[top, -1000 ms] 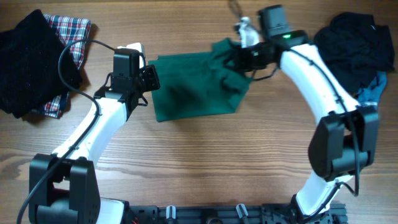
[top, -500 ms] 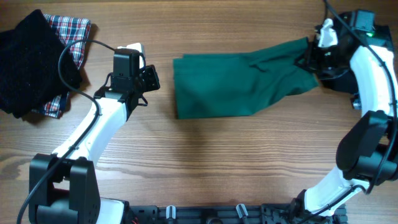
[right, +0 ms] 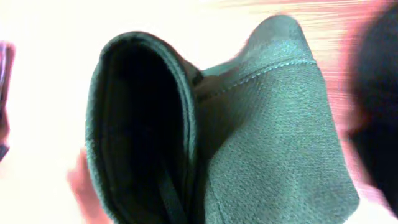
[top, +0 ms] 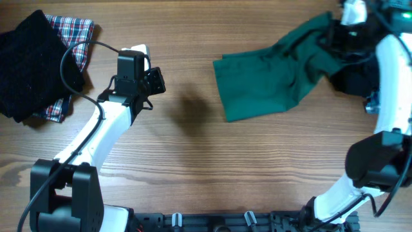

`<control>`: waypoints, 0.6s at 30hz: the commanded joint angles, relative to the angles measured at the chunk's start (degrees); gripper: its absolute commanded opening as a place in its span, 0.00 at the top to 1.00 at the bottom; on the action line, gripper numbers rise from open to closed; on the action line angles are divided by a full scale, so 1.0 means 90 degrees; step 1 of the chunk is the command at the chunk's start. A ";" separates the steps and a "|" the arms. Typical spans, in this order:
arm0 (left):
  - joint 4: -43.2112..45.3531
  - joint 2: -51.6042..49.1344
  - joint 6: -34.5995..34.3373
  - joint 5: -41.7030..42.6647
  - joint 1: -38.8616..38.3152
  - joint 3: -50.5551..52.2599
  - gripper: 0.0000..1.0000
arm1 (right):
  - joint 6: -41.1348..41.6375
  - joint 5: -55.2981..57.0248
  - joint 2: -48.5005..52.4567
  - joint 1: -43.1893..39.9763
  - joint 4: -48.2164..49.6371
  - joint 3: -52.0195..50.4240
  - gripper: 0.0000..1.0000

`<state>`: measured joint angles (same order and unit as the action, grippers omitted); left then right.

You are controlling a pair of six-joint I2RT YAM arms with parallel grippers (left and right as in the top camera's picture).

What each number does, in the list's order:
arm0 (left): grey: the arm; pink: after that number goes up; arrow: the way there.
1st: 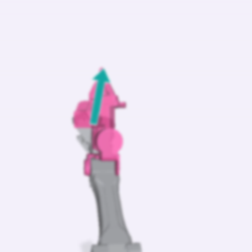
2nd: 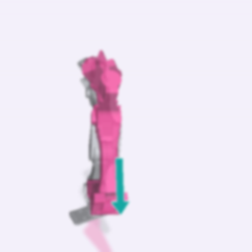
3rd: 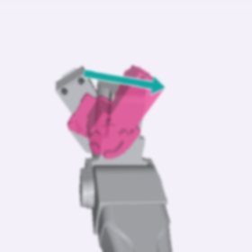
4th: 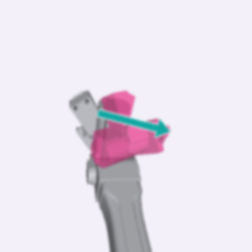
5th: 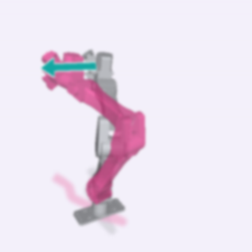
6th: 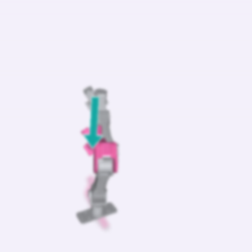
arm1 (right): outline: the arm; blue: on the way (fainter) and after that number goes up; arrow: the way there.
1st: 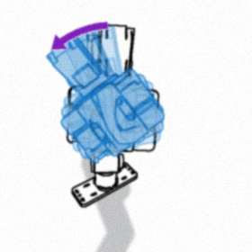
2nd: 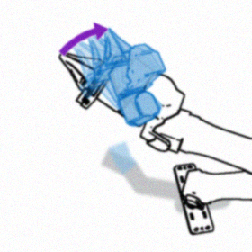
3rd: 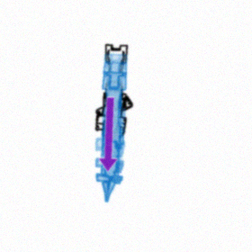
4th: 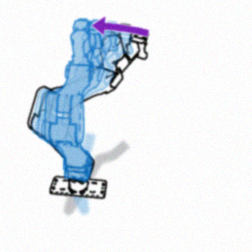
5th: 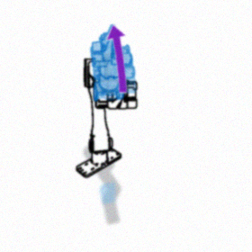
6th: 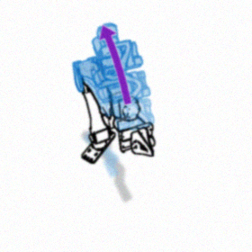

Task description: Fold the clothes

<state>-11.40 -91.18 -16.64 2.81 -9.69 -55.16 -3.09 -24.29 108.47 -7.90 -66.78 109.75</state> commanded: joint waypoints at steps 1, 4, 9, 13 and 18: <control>-0.0024 0.0172 -0.0056 -0.0119 -0.0007 -0.0095 0.96 | 0.0255 0.0333 -0.0024 0.0937 0.0087 0.0136 0.96; -0.0075 0.0172 -0.0056 -0.0107 -0.0007 -0.0095 0.96 | 0.0532 0.0658 0.0216 0.1671 0.0240 0.0136 0.96; -0.0095 0.0172 -0.0053 -0.0107 -0.0007 -0.0095 0.96 | 0.0556 0.0658 0.0661 0.2110 0.0243 0.0124 0.96; -0.0104 0.0172 -0.0053 -0.0107 -0.0007 -0.0095 0.96 | 0.0542 0.1020 0.1015 0.2137 0.0248 0.0083 0.96; -0.0095 0.0172 -0.0053 -0.0109 -0.0005 -0.0095 0.96 | 0.0357 0.1020 0.1071 0.2237 0.0296 0.0083 0.96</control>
<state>-12.43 -91.18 -16.64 2.81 -9.69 -55.16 0.97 -16.19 117.69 11.33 -64.49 109.75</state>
